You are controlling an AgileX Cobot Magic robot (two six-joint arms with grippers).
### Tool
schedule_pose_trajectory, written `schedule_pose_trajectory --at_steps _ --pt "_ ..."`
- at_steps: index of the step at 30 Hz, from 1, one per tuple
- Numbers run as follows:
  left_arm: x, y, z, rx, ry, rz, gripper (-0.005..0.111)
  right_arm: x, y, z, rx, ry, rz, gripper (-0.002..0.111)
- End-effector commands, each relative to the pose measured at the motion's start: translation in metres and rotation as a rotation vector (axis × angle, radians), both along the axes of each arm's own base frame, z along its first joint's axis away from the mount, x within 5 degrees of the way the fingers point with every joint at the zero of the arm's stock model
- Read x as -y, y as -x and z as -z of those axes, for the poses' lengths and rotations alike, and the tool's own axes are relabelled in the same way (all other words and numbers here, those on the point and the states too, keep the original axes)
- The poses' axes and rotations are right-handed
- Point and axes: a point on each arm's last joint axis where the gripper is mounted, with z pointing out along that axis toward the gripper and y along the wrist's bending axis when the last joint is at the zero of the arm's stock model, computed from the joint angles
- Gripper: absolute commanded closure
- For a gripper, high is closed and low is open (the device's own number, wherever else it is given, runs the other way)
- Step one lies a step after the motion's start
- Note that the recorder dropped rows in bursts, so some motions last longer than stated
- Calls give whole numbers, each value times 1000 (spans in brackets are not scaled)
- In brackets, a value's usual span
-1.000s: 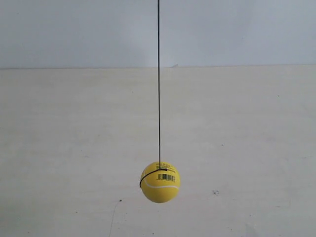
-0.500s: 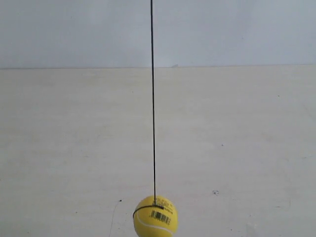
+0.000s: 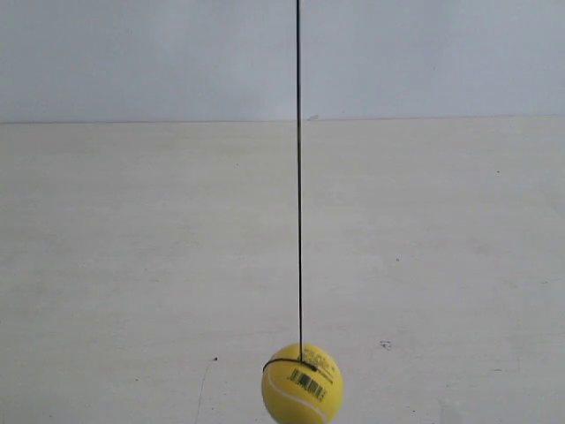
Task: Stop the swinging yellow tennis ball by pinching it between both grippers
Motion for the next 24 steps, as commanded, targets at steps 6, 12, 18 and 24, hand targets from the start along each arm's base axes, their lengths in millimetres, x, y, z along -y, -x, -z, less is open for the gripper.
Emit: schedule_pose_trajectory --at_steps 6,12,18,24 --pt "0 1 1 -6 19 7 102 0 0 1 0 -1 4 108" --pt "0 1 1 -6 19 7 102 0 0 1 0 -1 4 108" --pt "-1 1 3 -50 77 18 102 0 0 1 0 -1 4 108" --pt "-7 8 3 -42 135 -16 102 0 1 0 2 -5 -3 108"
